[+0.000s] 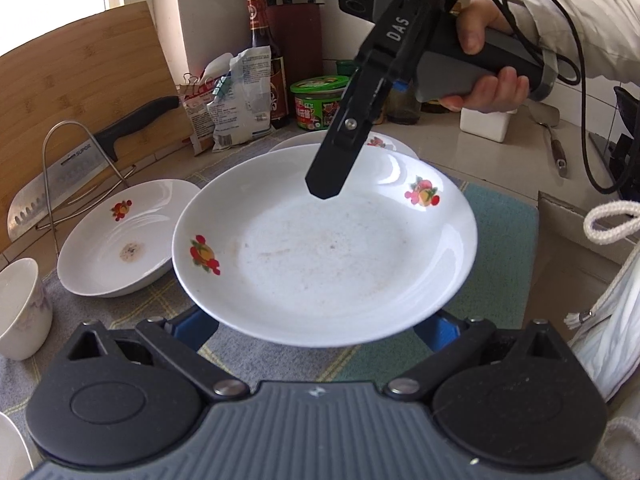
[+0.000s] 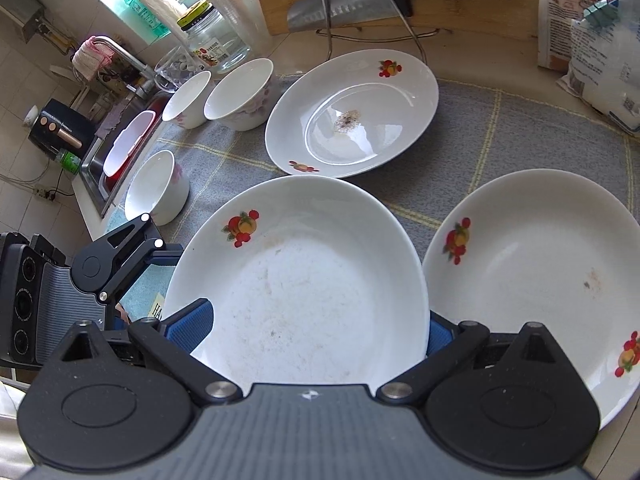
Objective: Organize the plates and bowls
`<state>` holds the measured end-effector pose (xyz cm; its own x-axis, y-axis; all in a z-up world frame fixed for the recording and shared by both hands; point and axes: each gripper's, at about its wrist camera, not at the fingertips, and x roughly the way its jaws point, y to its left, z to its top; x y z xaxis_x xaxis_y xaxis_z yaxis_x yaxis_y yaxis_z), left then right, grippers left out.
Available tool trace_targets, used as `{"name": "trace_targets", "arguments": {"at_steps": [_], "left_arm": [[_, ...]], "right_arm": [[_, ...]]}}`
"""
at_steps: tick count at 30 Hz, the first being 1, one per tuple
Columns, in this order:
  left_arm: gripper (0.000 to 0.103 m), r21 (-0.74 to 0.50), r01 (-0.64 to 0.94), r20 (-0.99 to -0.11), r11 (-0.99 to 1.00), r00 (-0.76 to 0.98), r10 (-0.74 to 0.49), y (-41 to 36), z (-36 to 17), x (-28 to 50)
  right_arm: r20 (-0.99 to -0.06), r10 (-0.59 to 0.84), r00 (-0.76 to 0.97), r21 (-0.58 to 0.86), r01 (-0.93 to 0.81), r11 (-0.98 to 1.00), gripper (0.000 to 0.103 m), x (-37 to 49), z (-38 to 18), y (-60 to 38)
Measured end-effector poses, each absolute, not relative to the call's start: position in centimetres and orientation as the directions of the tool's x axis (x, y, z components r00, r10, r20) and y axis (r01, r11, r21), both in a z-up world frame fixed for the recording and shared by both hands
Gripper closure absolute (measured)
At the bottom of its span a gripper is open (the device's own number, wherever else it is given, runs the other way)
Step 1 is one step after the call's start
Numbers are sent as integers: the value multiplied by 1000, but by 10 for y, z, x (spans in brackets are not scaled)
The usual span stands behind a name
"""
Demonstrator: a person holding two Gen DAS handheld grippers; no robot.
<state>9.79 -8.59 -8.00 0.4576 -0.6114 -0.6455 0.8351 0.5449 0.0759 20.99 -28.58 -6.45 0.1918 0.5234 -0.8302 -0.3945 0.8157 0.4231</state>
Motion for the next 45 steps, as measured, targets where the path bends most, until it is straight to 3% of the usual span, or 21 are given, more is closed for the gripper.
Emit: {"name": "trace_targets", "arguments": {"at_steps": [23,45], "left_arm": [[1,72,866,-666,494,411,-623,-163,-88,131],[1,62,880,-679,470,383,-626,-189,-92,152]], "right_arm": [[-813,527,248,444,-323,836,0,232,-75,-373],[-817,510,268,439,-285,852,0,247,-85,-403]]}}
